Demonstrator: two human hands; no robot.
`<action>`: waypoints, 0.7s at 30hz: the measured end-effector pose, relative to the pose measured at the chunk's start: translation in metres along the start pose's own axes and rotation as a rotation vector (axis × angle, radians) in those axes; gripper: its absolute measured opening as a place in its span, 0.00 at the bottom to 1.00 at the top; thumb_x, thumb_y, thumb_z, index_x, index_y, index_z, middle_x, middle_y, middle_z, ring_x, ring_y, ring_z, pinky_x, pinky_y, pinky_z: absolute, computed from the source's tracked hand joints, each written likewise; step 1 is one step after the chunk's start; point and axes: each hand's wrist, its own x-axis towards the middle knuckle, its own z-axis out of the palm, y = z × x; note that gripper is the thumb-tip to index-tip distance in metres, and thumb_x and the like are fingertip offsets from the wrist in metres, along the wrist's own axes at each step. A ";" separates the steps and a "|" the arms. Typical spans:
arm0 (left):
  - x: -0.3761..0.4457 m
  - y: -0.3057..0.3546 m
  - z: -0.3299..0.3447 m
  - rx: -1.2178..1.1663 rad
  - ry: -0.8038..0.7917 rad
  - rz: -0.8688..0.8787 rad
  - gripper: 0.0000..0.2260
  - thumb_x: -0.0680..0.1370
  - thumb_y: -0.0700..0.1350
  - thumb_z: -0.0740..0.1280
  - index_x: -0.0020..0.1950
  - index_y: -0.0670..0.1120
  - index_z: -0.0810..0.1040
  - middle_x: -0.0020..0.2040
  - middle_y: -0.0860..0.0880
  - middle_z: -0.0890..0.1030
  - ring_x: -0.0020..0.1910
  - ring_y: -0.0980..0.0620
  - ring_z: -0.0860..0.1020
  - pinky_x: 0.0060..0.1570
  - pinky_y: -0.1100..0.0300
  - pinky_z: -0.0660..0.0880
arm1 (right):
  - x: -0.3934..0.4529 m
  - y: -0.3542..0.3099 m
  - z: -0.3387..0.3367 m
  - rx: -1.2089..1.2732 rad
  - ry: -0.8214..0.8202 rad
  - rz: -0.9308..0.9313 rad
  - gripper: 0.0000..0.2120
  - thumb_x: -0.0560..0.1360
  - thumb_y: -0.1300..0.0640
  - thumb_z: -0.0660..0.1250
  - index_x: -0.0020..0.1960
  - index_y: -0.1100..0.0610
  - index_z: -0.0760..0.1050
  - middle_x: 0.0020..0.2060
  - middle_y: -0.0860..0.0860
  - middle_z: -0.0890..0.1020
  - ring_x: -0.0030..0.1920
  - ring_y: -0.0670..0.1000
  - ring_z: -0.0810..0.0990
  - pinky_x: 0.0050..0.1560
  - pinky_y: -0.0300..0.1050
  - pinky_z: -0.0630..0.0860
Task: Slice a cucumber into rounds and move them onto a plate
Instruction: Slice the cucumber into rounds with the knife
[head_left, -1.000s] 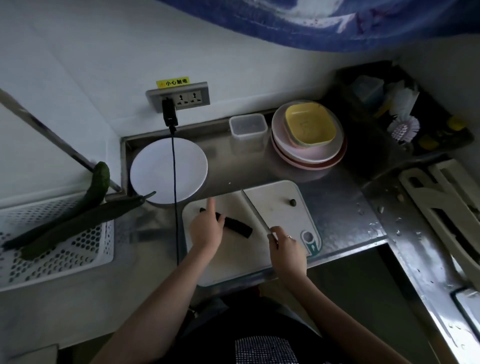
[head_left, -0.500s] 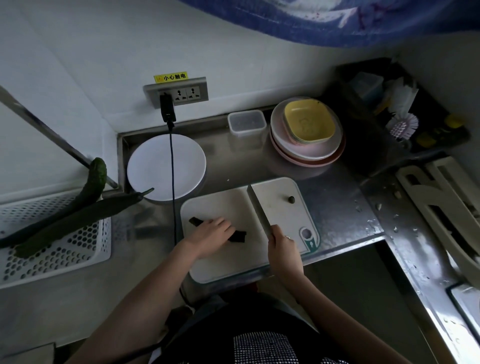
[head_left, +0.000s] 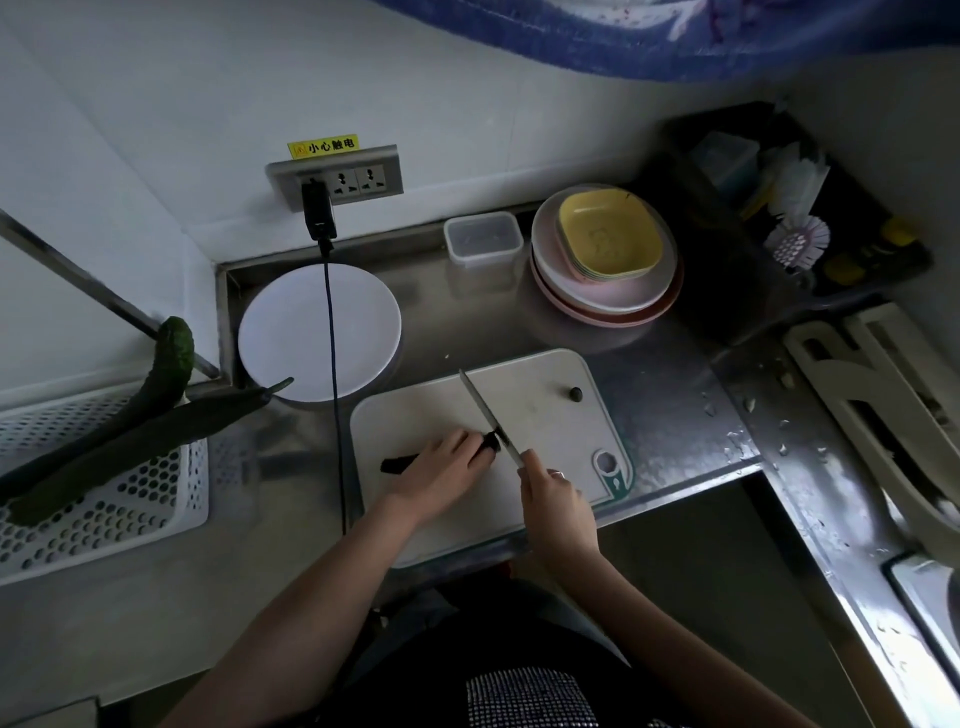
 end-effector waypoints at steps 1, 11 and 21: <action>0.001 0.000 -0.002 0.003 -0.012 0.005 0.26 0.56 0.35 0.79 0.52 0.42 0.79 0.48 0.44 0.78 0.47 0.44 0.74 0.28 0.56 0.75 | -0.001 -0.001 0.000 -0.019 -0.008 -0.009 0.08 0.83 0.54 0.51 0.60 0.54 0.63 0.43 0.59 0.79 0.40 0.61 0.80 0.38 0.52 0.76; 0.016 0.003 -0.007 0.008 0.068 0.029 0.24 0.55 0.35 0.80 0.50 0.41 0.82 0.45 0.45 0.79 0.44 0.46 0.77 0.23 0.61 0.73 | 0.008 0.001 -0.003 -0.085 -0.033 -0.002 0.14 0.81 0.59 0.55 0.65 0.52 0.58 0.45 0.57 0.78 0.40 0.60 0.80 0.38 0.51 0.76; 0.020 0.001 0.006 0.009 0.140 0.030 0.28 0.57 0.36 0.78 0.55 0.40 0.74 0.45 0.43 0.78 0.46 0.44 0.68 0.28 0.55 0.75 | 0.006 0.001 0.003 -0.116 -0.101 -0.024 0.24 0.77 0.67 0.57 0.69 0.54 0.55 0.49 0.58 0.76 0.44 0.61 0.80 0.42 0.53 0.75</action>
